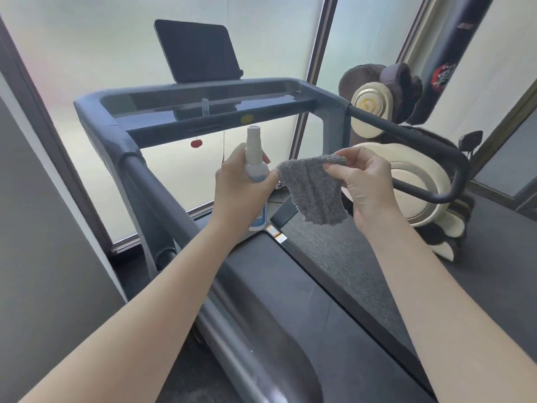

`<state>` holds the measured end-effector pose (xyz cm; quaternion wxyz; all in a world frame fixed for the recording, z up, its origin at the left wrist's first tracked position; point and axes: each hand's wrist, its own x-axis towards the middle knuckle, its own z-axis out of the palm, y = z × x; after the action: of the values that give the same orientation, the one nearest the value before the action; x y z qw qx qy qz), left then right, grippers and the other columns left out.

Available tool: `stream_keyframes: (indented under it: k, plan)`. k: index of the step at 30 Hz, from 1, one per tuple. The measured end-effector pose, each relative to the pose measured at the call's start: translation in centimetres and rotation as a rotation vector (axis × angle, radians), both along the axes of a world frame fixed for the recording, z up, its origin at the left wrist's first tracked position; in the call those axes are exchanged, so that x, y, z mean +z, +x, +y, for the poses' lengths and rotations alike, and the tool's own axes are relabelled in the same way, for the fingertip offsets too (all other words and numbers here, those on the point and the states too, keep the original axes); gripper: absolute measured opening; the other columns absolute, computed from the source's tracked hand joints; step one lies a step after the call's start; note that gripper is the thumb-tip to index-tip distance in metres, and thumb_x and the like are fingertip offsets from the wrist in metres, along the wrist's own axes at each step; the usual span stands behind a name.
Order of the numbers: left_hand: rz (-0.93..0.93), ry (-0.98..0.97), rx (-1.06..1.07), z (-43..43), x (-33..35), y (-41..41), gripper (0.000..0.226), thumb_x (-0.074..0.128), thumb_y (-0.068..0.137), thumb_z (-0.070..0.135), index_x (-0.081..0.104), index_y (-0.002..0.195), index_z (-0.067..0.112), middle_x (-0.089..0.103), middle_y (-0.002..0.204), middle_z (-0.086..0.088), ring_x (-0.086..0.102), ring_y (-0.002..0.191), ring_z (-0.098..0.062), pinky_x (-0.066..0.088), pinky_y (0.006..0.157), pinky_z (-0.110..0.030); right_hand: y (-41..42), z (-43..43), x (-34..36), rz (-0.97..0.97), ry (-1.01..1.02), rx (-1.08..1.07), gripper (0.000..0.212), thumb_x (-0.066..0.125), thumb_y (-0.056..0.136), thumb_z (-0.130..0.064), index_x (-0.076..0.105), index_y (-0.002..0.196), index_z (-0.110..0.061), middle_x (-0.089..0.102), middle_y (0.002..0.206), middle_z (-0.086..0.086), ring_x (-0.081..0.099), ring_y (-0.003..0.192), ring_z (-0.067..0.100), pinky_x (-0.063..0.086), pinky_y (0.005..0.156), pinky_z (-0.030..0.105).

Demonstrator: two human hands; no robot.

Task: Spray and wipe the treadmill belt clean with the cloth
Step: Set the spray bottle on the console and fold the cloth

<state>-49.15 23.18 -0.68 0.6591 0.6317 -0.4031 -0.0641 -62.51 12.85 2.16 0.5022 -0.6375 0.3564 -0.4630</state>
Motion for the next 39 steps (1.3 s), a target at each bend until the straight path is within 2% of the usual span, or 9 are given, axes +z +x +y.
stream_keyframes:
  k: [2,8,16,23,27,30,34,37,39]
  plan:
    - [-0.001,0.006,-0.026,-0.1,0.0,2.3,0.019,0.072,0.080,0.013,0.054,0.084,0.013,0.051,0.071,0.009,0.046,0.067,-0.010,0.047,0.066,-0.030,1.8,0.0,0.2,-0.013,0.008,-0.032,0.020,0.071,0.075,0.002,0.061,0.077,-0.015,0.062,0.073,-0.004,0.058,0.074,0.010,0.049,0.075,0.030]
    - [-0.016,0.033,-0.088,-0.5,0.0,8.5,0.016,0.071,0.079,0.012,0.056,0.086,0.010,0.054,0.072,0.006,0.049,0.070,-0.013,0.051,0.073,-0.039,6.1,0.7,0.4,-0.024,-0.014,-0.122,0.024,0.072,0.073,0.003,0.060,0.074,-0.018,0.062,0.073,-0.004,0.057,0.072,0.011,0.046,0.067,0.025]
    - [-0.016,0.073,-0.134,-2.3,0.4,15.1,0.018,0.070,0.075,0.019,0.053,0.079,0.023,0.064,0.079,-0.008,0.061,0.081,-0.031,0.054,0.078,-0.050,10.7,-0.3,1.1,-0.009,-0.040,-0.162,0.025,0.071,0.073,0.006,0.060,0.073,-0.017,0.062,0.074,-0.001,0.057,0.072,0.010,0.050,0.073,0.027]
    - [-0.004,0.085,-0.163,-5.8,0.6,19.7,0.015,0.069,0.076,0.012,0.056,0.082,0.017,0.063,0.078,-0.006,0.062,0.079,-0.032,0.054,0.075,-0.048,14.8,-3.7,1.0,-0.021,-0.038,-0.178,0.023,0.071,0.073,0.005,0.061,0.077,-0.015,0.062,0.076,0.000,0.058,0.073,0.011,0.051,0.076,0.029]
    - [-0.029,0.076,-0.194,-8.2,1.6,21.9,0.015,0.069,0.077,0.011,0.056,0.084,0.015,0.062,0.083,-0.015,0.061,0.081,-0.036,0.054,0.074,-0.048,17.3,-6.0,1.4,-0.025,-0.028,-0.205,0.023,0.072,0.073,0.004,0.061,0.077,-0.016,0.062,0.076,-0.001,0.059,0.076,0.012,0.051,0.078,0.031]
    - [-0.047,0.064,-0.197,-9.8,2.4,24.0,0.016,0.069,0.079,0.010,0.055,0.081,0.017,0.061,0.082,-0.010,0.062,0.082,-0.034,0.054,0.078,-0.050,19.0,-7.6,1.8,-0.029,-0.012,-0.208,0.021,0.073,0.073,0.001,0.062,0.077,-0.016,0.063,0.079,0.002,0.059,0.080,0.017,0.051,0.080,0.035]
    - [-0.048,0.052,-0.178,-11.6,2.8,26.9,0.020,0.070,0.078,0.013,0.053,0.078,0.024,0.058,0.076,0.001,0.061,0.085,-0.033,0.053,0.081,-0.053,21.7,-8.8,2.5,-0.033,-0.014,-0.210,0.020,0.072,0.074,0.002,0.062,0.076,-0.016,0.062,0.079,0.002,0.058,0.078,0.016,0.049,0.076,0.031]
    - [-0.049,0.046,-0.186,-12.8,2.9,29.0,0.016,0.069,0.079,0.012,0.056,0.083,0.019,0.060,0.079,-0.006,0.061,0.080,-0.031,0.054,0.079,-0.050,23.7,-9.6,2.5,-0.025,-0.005,-0.223,0.020,0.072,0.074,0.002,0.061,0.076,-0.015,0.062,0.079,0.002,0.058,0.079,0.016,0.049,0.076,0.031]
    - [-0.056,0.038,-0.198,-13.6,3.1,30.5,0.015,0.069,0.079,0.011,0.057,0.086,0.014,0.060,0.079,-0.008,0.057,0.072,-0.024,0.053,0.076,-0.046,25.3,-10.1,2.4,-0.017,-0.007,-0.237,0.021,0.071,0.074,0.003,0.061,0.077,-0.014,0.061,0.079,0.002,0.057,0.078,0.015,0.048,0.075,0.030]
